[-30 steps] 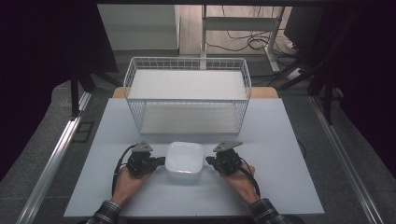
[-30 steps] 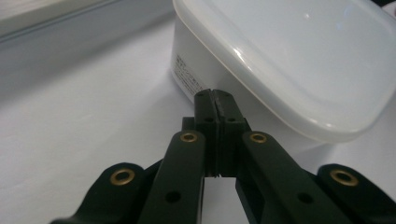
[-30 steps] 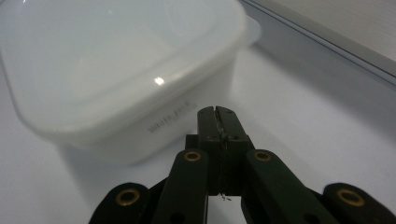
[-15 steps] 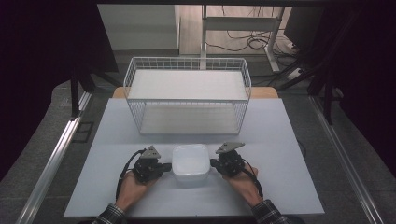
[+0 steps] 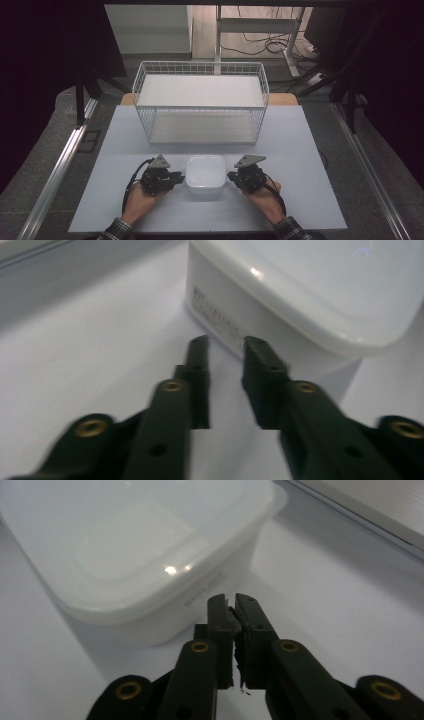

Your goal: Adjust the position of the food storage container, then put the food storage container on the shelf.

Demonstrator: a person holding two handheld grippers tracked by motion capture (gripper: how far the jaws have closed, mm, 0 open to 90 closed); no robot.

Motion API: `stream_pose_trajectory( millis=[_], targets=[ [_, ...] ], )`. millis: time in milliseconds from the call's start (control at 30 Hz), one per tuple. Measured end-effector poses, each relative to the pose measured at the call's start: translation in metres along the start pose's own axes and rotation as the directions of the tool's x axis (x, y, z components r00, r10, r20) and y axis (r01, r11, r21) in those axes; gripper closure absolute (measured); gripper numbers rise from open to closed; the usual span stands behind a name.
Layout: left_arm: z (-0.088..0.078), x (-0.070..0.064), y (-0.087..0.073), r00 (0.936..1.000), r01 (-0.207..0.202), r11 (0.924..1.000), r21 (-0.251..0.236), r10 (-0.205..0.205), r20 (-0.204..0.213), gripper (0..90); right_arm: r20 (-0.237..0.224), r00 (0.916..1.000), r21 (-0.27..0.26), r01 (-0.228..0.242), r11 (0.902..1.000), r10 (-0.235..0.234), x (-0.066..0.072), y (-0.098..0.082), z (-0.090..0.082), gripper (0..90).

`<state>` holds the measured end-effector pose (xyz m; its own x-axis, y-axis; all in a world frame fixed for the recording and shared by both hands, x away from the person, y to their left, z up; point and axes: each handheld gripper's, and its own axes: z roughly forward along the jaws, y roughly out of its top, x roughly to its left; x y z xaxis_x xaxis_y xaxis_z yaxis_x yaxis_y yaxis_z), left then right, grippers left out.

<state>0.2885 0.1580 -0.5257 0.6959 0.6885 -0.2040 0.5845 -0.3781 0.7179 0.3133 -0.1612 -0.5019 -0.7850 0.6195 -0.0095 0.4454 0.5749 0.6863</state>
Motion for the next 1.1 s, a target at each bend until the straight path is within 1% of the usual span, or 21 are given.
stream_pose_trajectory(
  millis=[33,67,133,200,267,333,367,433,467,533,567,633,667,700,733,800,833,900,1000,1033,1100],
  targets=[
    [-0.004,0.0,-0.002,1.0,-0.001,1.0,-0.005,0.001,-0.001,67.5,0.005,1.0,0.0,-0.006,1.0,0.006,-0.002,-0.002,-0.003,82.2],
    [-0.006,-0.001,-0.003,1.0,-0.001,0.9999,-0.011,0.001,-0.001,61.8,0.001,0.9999,-0.012,-0.014,0.9998,0.014,-0.005,-0.004,-0.006,79.2],
    [-0.012,-0.004,-0.005,0.9998,-0.01,0.9997,-0.021,0.009,-0.017,53.2,-0.01,0.9996,-0.025,-0.027,0.9993,0.027,-0.009,-0.007,-0.012,73.2],
    [-0.017,-0.006,-0.007,0.9996,-0.02,0.9997,-0.014,0.019,-0.022,45.2,-0.017,0.9992,-0.042,-0.036,0.9985,0.035,-0.012,-0.01,-0.018,64.9],
    [-0.02,-0.008,-0.01,0.9997,-0.024,0.9996,-0.017,0.024,-0.01,38.6,-0.03,0.9982,-0.056,-0.053,0.9971,0.051,-0.014,-0.012,-0.024,55.9],
    [-0.022,-0.011,-0.013,0.9993,-0.035,0.9993,-0.012,0.035,-0.009,33.7,-0.033,0.9973,-0.073,-0.069,0.995,0.066,-0.015,-0.015,-0.027,48.3],
    [-0.023,-0.012,-0.014,0.999,-0.043,0.999,-0.014,0.043,-0.013,30.6,-0.044,0.9962,-0.081,-0.078,0.9936,0.075,-0.016,-0.016,-0.028,43.5],
    [-0.025,-0.014,-0.016,0.9983,-0.053,0.9983,-0.022,0.053,-0.026,24.7,-0.048,0.9959,-0.101,-0.081,0.9916,0.076,-0.016,-0.017,-0.03,33.2],
    [-0.026,-0.014,-0.017,0.9983,-0.051,0.9984,-0.025,0.051,-0.028,20.8,-0.042,0.9967,-0.111,-0.074,0.9911,0.07,-0.016,-0.017,-0.031,27.2],
    [-0.028,-0.013,-0.019,0.9987,-0.046,0.9984,-0.031,0.046,-0.021,19.0,-0.03,0.9972,-0.12,-0.071,0.9901,0.068,-0.015,-0.018,-0.031,19.4],
    [-0.029,-0.013,-0.02,0.9986,-0.05,0.9983,-0.03,0.049,-0.018,16.2,-0.023,0.9975,-0.126,-0.069,0.9897,0.067,-0.014,-0.019,-0.031,14.7],
    [-0.03,-0.011,-0.021,0.9987,-0.05,0.9981,-0.035,0.05,-0.008,14.7,-0.01,0.9977,-0.113,-0.067,0.9913,0.067,-0.015,-0.02,-0.03,7.9],
    [-0.03,-0.011,-0.021,0.9988,-0.048,0.998,-0.041,0.048,-0.01,13.6,-0.004,0.9979,-0.107,-0.065,0.9922,0.065,-0.015,-0.02,-0.029,6.4],
    [-0.029,-0.01,-0.021,0.9988,-0.049,0.9979,-0.043,0.048,-0.011,12.9,-0.003,0.9973,-0.11,-0.073,0.9913,0.073,-0.016,-0.021,-0.029,5.6],
    [-0.029,-0.01,-0.022,0.9986,-0.052,0.9976,-0.045,0.051,-0.014,12.2,-0.009,0.9969,-0.112,-0.079,0.9906,0.078,-0.017,-0.021,-0.029,5.3],
    [-0.028,-0.01,-0.022,0.9976,-0.066,0.997,-0.04,0.065,-0.026,9.6,-0.021,0.996,-0.124,-0.089,0.9883,0.087,-0.02,-0.021,-0.029,4.7],
    [-0.028,-0.009,-0.023,0.9964,-0.077,0.9963,-0.039,0.075,-0.04,8.7,-0.018,0.9959,-0.127,-0.09,0.9878,0.089,-0.02,-0.021,-0.029,4.4],
    [-0.027,-0.008,-0.023,0.9956,-0.083,0.9957,-0.041,0.081,-0.048,7.0,-0.014,0.9961,-0.138,-0.088,0.9865,0.087,-0.021,-0.021,-0.03,3.9],
    [-0.027,-0.006,-0.023,0.996,-0.076,0.9958,-0.05,0.073,-0.05,5.6,-0.016,0.9959,-0.144,-0.09,0.9855,0.089,-0.021,-0.021,-0.029,3.5],
    [-0.028,-0.006,-0.022,0.9957,-0.074,0.9954,-0.06,0.07,-0.06,4.7,-0.017,0.9959,-0.141,-0.09,0.9859,0.089,-0.022,-0.021,-0.028,3.5],
    [-0.03,-0.005,-0.021,0.9961,-0.065,0.9941,-0.087,0.059,-0.065,3.6,-0.017,0.9964,-0.139,-0.085,0.9867,0.084,-0.022,-0.02,-0.028,3.5]
  ],
)
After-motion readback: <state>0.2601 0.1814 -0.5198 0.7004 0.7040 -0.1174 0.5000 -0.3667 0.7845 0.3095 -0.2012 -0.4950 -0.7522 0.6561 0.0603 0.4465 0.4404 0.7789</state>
